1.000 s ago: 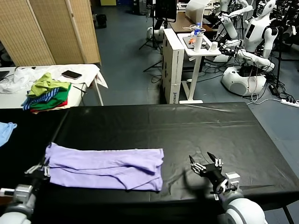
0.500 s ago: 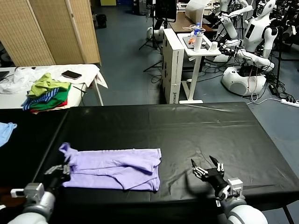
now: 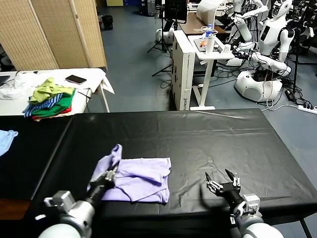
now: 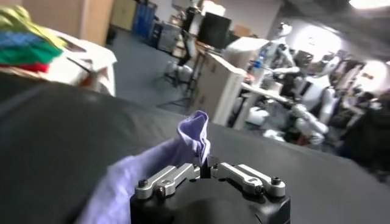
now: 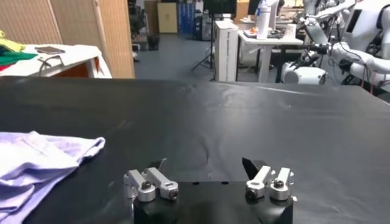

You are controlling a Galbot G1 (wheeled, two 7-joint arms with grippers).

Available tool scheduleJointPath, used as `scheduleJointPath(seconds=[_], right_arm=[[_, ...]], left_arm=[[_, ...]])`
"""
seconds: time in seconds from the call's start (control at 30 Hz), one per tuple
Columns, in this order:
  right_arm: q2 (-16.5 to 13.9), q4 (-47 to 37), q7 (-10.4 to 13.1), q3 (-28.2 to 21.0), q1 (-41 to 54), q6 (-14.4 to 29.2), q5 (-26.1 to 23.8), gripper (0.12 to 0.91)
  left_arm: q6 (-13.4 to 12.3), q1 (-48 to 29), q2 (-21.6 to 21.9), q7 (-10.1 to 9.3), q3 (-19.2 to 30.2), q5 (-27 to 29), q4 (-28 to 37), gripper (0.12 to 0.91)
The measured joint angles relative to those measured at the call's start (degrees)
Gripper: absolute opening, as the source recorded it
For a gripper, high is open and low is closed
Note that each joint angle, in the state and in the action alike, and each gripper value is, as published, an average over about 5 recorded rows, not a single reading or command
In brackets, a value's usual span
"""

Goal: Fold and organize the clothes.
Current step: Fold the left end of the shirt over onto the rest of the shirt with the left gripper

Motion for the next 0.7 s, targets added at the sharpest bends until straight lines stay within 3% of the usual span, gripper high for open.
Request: scheduleJointPath(seconds=[0.37,0.7], right_arm=[[0.27,-0.03,-0.01,0.26,-0.42,0.04,-0.54,0.907],[0.61,-0.35,-0.01,-0.19,-0.33,0.03,-0.99,0.907]], left_arm=[[0.01,-3.46,-3.99,1.61,7.1,1.51,3.73,0.192],[0.31,-4.52,-4.04,2.65,8.9,2.84,5.9,0.192]])
